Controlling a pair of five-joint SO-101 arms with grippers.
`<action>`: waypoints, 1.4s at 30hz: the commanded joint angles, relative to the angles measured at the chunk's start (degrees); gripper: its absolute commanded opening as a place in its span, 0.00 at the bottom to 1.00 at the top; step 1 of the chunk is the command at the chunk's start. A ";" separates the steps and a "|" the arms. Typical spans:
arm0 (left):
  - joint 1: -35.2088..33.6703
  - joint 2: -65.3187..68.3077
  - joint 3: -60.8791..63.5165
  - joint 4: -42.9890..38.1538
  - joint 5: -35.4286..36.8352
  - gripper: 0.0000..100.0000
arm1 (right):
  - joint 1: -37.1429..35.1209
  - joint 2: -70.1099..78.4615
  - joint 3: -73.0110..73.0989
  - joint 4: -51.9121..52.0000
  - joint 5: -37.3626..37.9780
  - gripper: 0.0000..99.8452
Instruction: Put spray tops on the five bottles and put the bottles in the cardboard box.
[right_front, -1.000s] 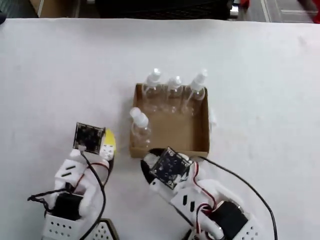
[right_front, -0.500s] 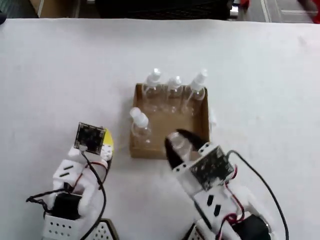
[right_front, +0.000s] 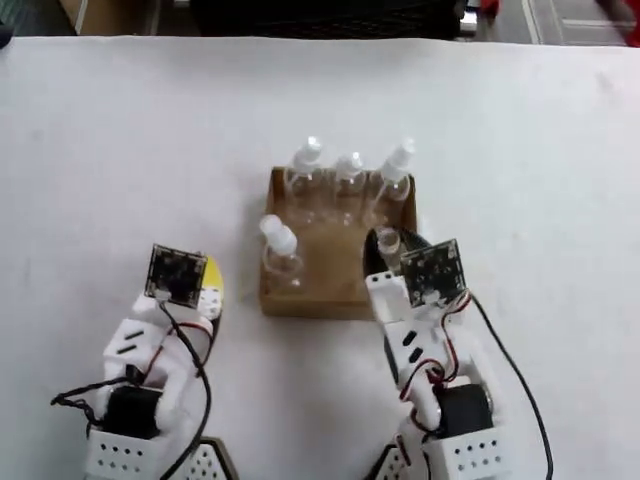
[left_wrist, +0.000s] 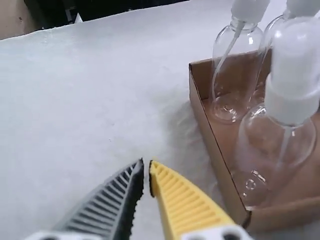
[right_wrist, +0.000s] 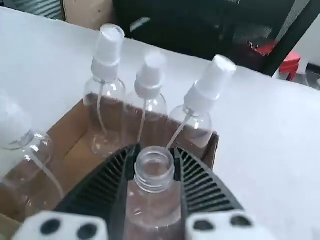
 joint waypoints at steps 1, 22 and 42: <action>-0.04 -0.57 0.53 -5.27 -0.26 0.02 | 1.98 -0.57 2.46 -5.41 -2.20 0.02; -0.04 -0.57 0.79 -5.45 -0.26 0.02 | 1.80 -0.48 9.93 -7.96 -1.76 0.02; -0.04 -0.57 0.79 -5.71 -0.53 0.02 | 1.54 -0.57 6.33 -5.14 -2.20 0.17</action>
